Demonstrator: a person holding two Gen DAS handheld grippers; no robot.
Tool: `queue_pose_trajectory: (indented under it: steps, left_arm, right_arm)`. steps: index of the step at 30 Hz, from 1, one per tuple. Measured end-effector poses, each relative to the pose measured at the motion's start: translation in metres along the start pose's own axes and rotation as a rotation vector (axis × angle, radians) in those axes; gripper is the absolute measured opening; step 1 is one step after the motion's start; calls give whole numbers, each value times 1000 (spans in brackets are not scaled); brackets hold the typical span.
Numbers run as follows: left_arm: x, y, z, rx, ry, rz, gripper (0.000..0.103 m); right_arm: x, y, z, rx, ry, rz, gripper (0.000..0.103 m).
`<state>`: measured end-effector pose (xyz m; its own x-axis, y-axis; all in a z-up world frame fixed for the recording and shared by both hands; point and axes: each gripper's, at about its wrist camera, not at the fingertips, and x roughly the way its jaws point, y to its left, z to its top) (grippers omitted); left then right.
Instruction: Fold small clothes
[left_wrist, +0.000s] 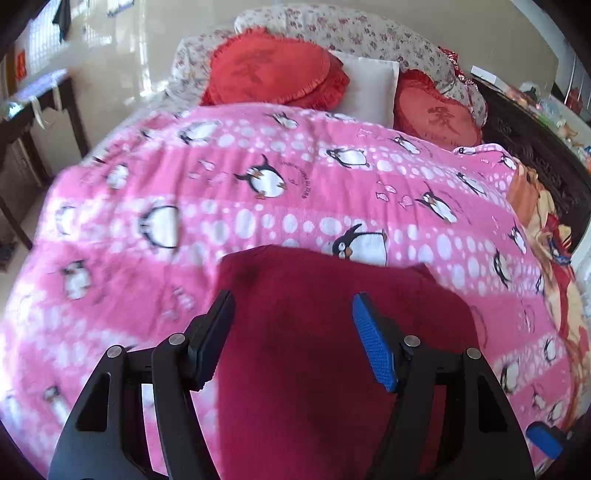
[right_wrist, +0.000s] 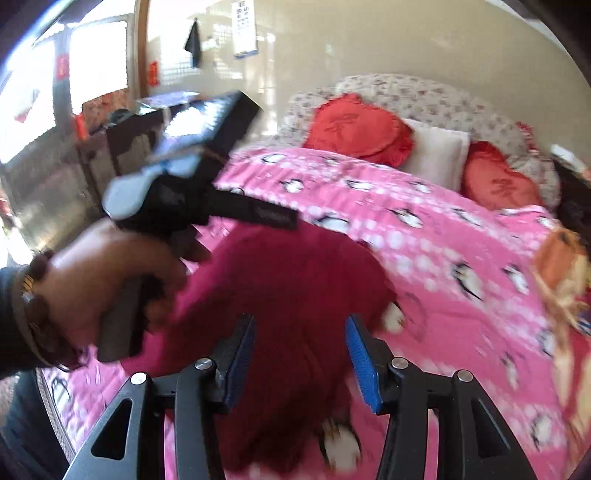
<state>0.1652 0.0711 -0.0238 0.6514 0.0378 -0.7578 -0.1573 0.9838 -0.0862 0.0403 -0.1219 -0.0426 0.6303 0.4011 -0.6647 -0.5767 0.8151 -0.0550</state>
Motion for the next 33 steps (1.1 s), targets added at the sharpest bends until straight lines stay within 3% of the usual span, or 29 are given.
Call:
queue_pose_trajectory:
  steps: [9, 13, 15, 25, 28, 33]
  left_arm:
    - [-68, -3, -32, 60, -59, 24, 67]
    - [-91, -2, -46, 77, -70, 34, 69]
    - [-102, -1, -55, 88, -70, 51, 84]
    - [-159, 8, -94, 91, -160, 169, 85]
    - [-163, 17, -97, 34, -138, 120, 86]
    - [-157, 26, -102, -10, -86, 155, 87]
  right_arm:
    - [-32, -8, -40, 187, 103, -36, 50]
    - [-51, 0, -51, 203, 98, -45, 52]
    - [-61, 1, -55, 219, 84, -47, 53]
    - [-94, 5, -79, 263, 38, -38, 56]
    - [-99, 3, -87, 283, 37, -33, 56]
    - [-97, 0, -93, 287, 38, -24, 56]
